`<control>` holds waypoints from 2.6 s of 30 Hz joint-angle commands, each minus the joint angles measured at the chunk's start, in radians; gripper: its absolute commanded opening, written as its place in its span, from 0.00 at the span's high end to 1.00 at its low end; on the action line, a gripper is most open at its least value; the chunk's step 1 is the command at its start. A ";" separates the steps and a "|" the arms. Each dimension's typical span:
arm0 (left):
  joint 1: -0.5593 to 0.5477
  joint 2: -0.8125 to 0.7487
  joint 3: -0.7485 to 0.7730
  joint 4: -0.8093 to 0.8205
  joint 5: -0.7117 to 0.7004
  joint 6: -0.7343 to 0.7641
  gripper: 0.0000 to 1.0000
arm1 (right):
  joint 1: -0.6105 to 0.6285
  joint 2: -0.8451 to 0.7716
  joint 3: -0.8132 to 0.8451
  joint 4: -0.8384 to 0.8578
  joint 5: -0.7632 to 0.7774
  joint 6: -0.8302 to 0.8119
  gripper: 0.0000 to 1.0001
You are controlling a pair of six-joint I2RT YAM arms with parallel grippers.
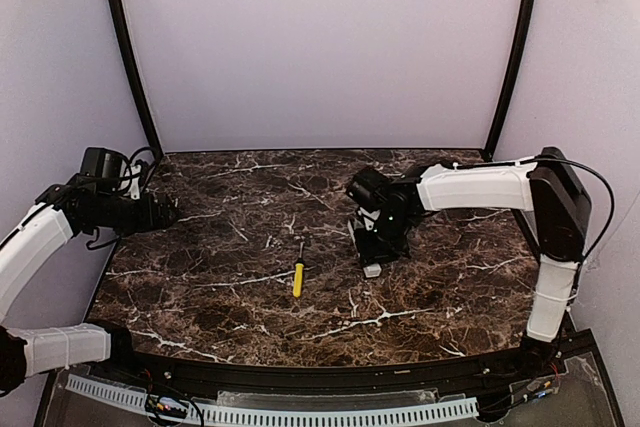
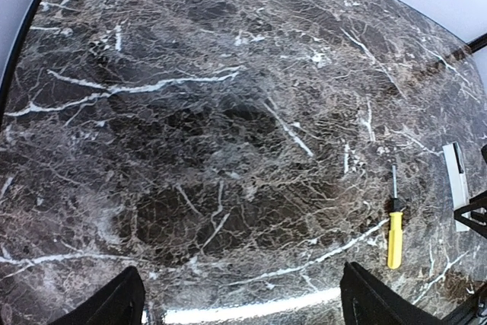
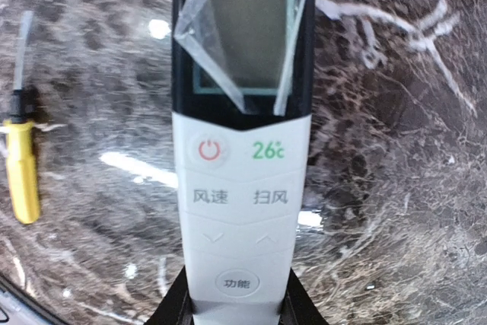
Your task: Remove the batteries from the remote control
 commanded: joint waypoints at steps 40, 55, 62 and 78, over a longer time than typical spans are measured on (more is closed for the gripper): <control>-0.382 0.464 0.209 1.026 0.847 -0.400 0.10 | -0.059 -0.335 -0.187 0.883 -1.025 -0.023 1.00; -0.489 0.517 0.256 1.099 0.821 -0.438 0.29 | -0.033 -0.303 -0.189 0.928 -1.057 0.026 1.00; -0.502 0.522 0.266 1.074 0.813 -0.433 0.64 | -0.031 -0.304 -0.194 0.927 -1.055 0.027 1.00; -0.521 0.443 0.263 0.895 0.662 -0.419 0.89 | -0.032 -0.323 -0.115 0.733 -0.871 -0.115 0.31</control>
